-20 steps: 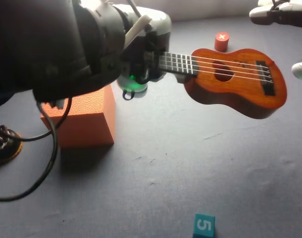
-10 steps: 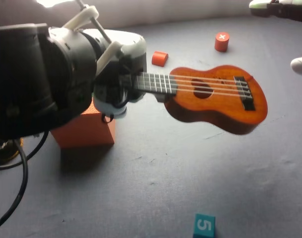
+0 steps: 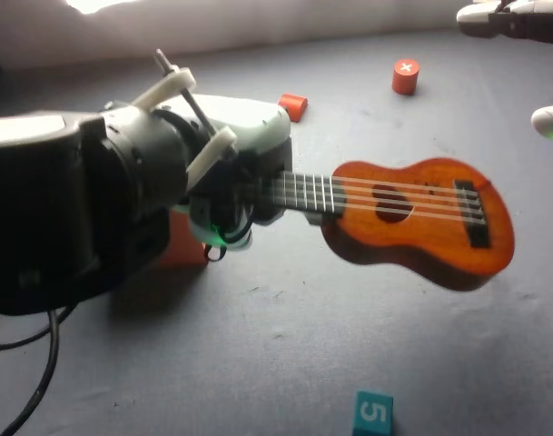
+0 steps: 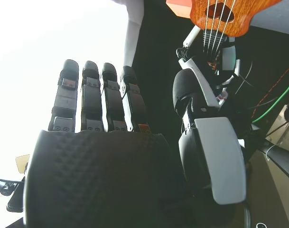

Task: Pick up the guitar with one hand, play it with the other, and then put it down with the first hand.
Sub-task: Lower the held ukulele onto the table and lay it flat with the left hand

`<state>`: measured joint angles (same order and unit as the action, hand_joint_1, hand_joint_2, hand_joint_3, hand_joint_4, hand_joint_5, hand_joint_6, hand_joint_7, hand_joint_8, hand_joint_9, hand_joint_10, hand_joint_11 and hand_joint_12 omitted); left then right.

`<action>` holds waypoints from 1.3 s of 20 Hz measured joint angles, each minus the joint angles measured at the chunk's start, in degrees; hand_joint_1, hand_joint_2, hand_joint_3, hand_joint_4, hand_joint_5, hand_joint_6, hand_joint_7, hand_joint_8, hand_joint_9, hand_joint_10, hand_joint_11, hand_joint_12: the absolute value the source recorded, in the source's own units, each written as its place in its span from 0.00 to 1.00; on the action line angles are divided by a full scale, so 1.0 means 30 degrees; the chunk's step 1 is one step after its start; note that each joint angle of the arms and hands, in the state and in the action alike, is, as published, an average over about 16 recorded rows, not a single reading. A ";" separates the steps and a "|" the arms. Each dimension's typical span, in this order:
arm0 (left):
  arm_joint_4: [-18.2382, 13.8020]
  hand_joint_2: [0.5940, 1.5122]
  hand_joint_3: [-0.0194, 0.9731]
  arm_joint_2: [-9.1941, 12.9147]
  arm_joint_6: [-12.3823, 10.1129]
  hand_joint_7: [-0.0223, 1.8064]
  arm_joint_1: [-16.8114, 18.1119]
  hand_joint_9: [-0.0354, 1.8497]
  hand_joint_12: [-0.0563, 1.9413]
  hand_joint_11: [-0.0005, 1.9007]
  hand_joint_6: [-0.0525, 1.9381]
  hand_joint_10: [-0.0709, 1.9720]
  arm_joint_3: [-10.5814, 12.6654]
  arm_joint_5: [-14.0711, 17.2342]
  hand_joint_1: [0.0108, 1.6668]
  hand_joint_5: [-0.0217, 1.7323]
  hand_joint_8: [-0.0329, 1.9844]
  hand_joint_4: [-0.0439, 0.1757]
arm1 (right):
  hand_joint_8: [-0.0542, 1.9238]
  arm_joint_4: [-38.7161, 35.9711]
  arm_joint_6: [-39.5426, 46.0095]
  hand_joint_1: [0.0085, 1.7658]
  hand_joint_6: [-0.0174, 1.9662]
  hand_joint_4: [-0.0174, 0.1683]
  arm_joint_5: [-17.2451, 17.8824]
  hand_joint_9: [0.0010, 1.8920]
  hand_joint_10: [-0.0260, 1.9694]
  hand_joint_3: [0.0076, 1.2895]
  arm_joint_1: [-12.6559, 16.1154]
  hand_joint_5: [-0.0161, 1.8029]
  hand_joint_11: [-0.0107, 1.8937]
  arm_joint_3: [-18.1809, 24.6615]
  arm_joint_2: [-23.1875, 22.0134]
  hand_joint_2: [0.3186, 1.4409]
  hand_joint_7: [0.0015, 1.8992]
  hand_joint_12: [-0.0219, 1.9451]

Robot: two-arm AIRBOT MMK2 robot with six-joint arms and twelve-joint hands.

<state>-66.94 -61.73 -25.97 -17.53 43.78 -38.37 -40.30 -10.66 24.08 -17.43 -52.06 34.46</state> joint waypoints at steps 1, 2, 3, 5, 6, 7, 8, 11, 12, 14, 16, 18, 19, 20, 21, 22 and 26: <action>-0.0294 0.52 0.01 -0.0037 -0.0324 0.74 -0.0212 0.76 0.98 0.76 0.96 0.98 -0.0021 0.0098 0.92 0.75 1.00 0.18 | 0.03 -0.0012 0.0000 0.27 0.04 0.09 0.0001 0.05 0.02 0.01 0.0000 0.10 0.02 0.0008 0.0000 0.91 0.06 0.14; -0.0611 0.52 0.01 -0.0088 -0.0670 0.74 -0.0425 0.76 0.98 0.76 0.96 0.98 -0.0039 0.0172 0.92 0.75 1.00 0.18 | 0.03 -0.0025 0.0000 0.27 0.04 0.09 0.0002 0.05 0.02 0.01 0.0000 0.10 0.02 0.0017 0.0000 0.91 0.06 0.17; -0.0946 0.52 0.01 -0.0153 -0.1035 0.74 -0.0638 0.76 0.98 0.76 0.96 0.98 -0.0054 0.0223 0.92 0.75 1.00 0.18 | 0.03 -0.0040 0.0000 0.28 0.03 0.09 0.0003 0.05 0.02 0.01 0.0000 0.11 0.02 0.0025 0.0000 0.91 0.06 0.19; -0.1637 0.52 0.01 -0.0323 -0.1798 0.74 -0.1070 0.76 0.98 0.76 0.96 0.98 -0.0066 0.0277 0.92 0.75 1.00 0.18 | 0.03 -0.0071 0.0000 0.28 0.03 0.09 0.0006 0.06 0.02 0.01 0.0000 0.11 0.02 0.0042 0.0000 0.90 0.06 0.22; -0.1957 0.52 0.01 -0.0425 -0.2152 0.74 -0.1281 0.76 0.98 0.76 0.96 0.98 -0.0058 0.0289 0.92 0.75 1.00 0.18 | 0.03 -0.0088 0.0000 0.28 0.03 0.09 0.0008 0.05 0.02 0.01 0.0000 0.10 0.02 0.0050 0.0000 0.91 0.06 0.23; -0.2258 0.52 0.01 -0.0535 -0.2475 0.74 -0.1487 0.76 0.98 0.76 0.96 0.98 -0.0042 0.0291 0.92 0.75 1.00 0.18 | 0.03 -0.0104 0.0000 0.27 0.03 0.10 0.0010 0.05 0.02 0.01 0.0000 0.10 0.02 0.0058 0.0000 0.91 0.06 0.23; -0.2561 0.52 0.01 -0.0657 -0.2793 0.74 -0.1693 0.76 0.98 0.76 0.96 0.98 -0.0018 0.0281 0.92 0.75 1.00 0.18 | 0.03 -0.0121 0.0000 0.27 0.03 0.10 0.0012 0.05 0.02 0.01 0.0000 0.10 0.02 0.0065 0.0000 0.91 0.06 0.24; -0.3466 0.52 0.01 -0.1092 -0.3733 0.74 -0.2271 0.76 0.98 0.76 0.96 0.98 0.0116 0.0199 0.92 0.75 1.00 0.18 | 0.03 -0.0167 0.0000 0.27 0.03 0.10 0.0018 0.05 0.02 0.01 0.0000 0.10 0.02 0.0085 0.0000 0.91 0.06 0.25; -0.3771 0.52 0.01 -0.1262 -0.4040 0.74 -0.2451 0.76 0.98 0.76 0.96 0.98 0.0181 0.0156 0.92 0.75 1.00 0.18 | 0.03 -0.0179 0.0000 0.27 0.03 0.10 0.0019 0.05 0.02 0.01 0.0000 0.10 0.02 0.0091 0.0000 0.91 0.06 0.25; -0.4402 0.52 0.01 -0.1639 -0.4655 0.74 -0.2800 0.76 0.98 0.76 0.96 0.98 0.0342 0.0067 0.92 0.75 1.00 0.18 | 0.03 -0.0201 0.0000 0.27 0.03 0.10 0.0022 0.05 0.02 0.01 0.0000 0.10 0.02 0.0097 0.0000 0.91 0.06 0.23; -0.4990 0.52 0.01 -0.2040 -0.5200 0.74 -0.3131 0.76 0.98 0.76 0.96 0.98 0.0545 -0.0009 0.92 0.75 1.00 0.18 | 0.03 -0.0220 0.0000 0.27 0.03 0.10 0.0024 0.05 0.02 0.01 0.0000 0.09 0.02 0.0099 0.0000 0.91 0.06 0.21; -0.5529 0.52 0.01 -0.2440 -0.5692 0.74 -0.3461 0.76 0.98 0.76 0.96 0.98 0.0776 -0.0081 0.92 0.75 1.00 0.18 | 0.03 -0.0239 0.0000 0.27 0.03 0.10 0.0028 0.04 0.02 0.01 0.0000 0.09 0.02 0.0100 0.0000 0.92 0.06 0.20; -0.5774 0.52 0.01 -0.2630 -0.5919 0.74 -0.3626 0.76 0.98 0.76 0.96 0.98 0.0900 -0.0117 0.92 0.75 1.00 0.18 | 0.03 -0.0247 0.0000 0.27 0.03 0.10 0.0031 0.04 0.02 0.01 0.0000 0.09 0.02 0.0100 0.0000 0.92 0.06 0.19; -0.6010 0.52 0.01 -0.2810 -0.6133 0.74 -0.3790 0.76 0.98 0.76 0.97 0.98 0.1029 -0.0155 0.92 0.75 1.00 0.18 | 0.03 -0.0254 0.0000 0.27 0.03 0.10 0.0035 0.04 0.02 0.01 0.0000 0.09 0.02 0.0100 0.0000 0.92 0.06 0.18; -0.6241 0.52 0.01 -0.2981 -0.6341 0.74 -0.3952 0.76 0.98 0.76 0.97 0.98 0.1162 -0.0196 0.92 0.75 1.00 0.18 | 0.03 -0.0262 0.0000 0.27 0.03 0.10 0.0040 0.04 0.02 0.01 0.0000 0.09 0.02 0.0101 0.0000 0.92 0.05 0.18; -0.6476 0.52 0.01 -0.3145 -0.6548 0.74 -0.4113 0.76 0.98 0.76 0.97 0.98 0.1301 -0.0237 0.92 0.75 1.00 0.18 | 0.03 -0.0271 0.0000 0.28 0.03 0.09 0.0047 0.04 0.02 0.01 0.0000 0.09 0.02 0.0100 0.0000 0.92 0.05 0.18; -0.7308 0.52 0.00 -0.3764 -0.7288 0.74 -0.4707 0.76 0.98 0.76 0.97 0.98 0.1912 -0.0383 0.89 0.75 0.99 0.18 | 0.03 -0.0305 0.0000 0.29 0.03 0.09 0.0074 0.04 0.02 0.01 0.0000 0.09 0.02 0.0102 0.0000 0.91 0.05 0.22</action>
<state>-88.86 -73.02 -47.83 -31.66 49.51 -39.52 -41.22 -10.66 24.30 -17.43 -51.75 34.46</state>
